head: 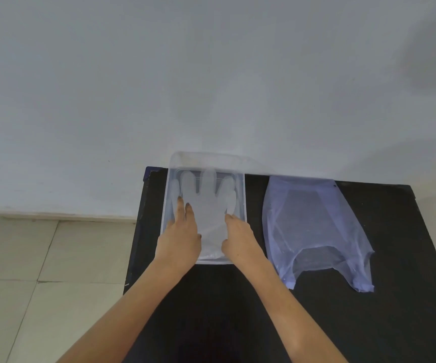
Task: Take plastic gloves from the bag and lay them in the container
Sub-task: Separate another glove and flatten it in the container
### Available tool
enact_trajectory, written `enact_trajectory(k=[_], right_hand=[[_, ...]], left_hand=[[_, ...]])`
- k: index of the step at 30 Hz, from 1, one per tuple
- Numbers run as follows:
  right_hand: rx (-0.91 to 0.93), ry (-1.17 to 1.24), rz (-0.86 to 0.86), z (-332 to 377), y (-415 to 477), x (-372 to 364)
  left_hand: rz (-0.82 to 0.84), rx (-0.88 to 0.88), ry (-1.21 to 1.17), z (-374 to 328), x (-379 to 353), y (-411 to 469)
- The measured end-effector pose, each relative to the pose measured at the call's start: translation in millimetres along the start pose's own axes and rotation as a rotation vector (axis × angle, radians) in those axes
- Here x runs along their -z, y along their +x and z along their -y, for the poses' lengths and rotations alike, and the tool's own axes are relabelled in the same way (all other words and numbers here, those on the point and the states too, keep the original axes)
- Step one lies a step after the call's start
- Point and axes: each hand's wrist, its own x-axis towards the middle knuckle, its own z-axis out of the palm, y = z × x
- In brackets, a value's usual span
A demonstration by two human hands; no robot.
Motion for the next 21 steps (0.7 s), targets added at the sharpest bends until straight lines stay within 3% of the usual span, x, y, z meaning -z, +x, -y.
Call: enact_trajectory(k=[11,21], right_hand=[[0.024,-0.068,0.017,-2,-1,-8],[-0.007,-0.012,-0.023,-1,7,-16]], left_hand=[[0.107,-0.184,0.132,12,-29,43],[0.078,-0.219,0.03,15,-46,40]])
